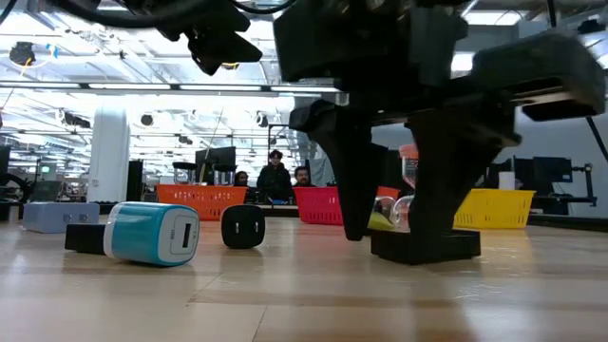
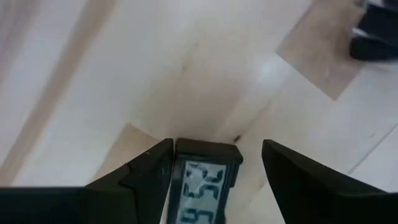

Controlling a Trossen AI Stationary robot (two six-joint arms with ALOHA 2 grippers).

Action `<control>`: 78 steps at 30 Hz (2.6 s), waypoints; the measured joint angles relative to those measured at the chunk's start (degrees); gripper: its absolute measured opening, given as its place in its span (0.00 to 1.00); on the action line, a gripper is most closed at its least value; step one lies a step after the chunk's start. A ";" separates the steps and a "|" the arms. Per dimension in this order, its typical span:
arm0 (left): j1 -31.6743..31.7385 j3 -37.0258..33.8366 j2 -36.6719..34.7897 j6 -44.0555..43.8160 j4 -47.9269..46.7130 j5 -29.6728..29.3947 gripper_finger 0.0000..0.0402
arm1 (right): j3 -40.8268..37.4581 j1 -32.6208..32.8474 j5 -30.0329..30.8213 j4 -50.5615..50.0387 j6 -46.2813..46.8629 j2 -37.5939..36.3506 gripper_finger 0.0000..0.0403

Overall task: Pick & Place Office items
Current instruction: Put the right black digital clock into the red bin

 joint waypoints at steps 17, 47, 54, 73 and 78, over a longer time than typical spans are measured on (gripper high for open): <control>0.00 0.00 0.00 -0.01 -0.01 0.00 0.55 | 0.00 -0.85 -2.22 -1.07 6.31 0.00 0.54; 0.01 0.00 0.00 -0.02 -0.03 0.01 0.55 | -3.04 -1.99 -6.81 -0.87 8.54 -0.12 0.37; 0.02 0.00 0.00 0.00 -0.01 -0.04 0.55 | 2.30 -3.48 -6.43 -11.90 3.69 0.40 0.45; 0.02 0.00 -0.02 0.02 -0.16 0.01 0.55 | 5.18 -8.26 -8.55 -19.53 3.26 -0.15 0.32; 0.02 0.00 -0.02 0.51 -0.05 -0.01 0.55 | 5.18 -8.26 -8.54 -20.82 3.32 -0.57 0.31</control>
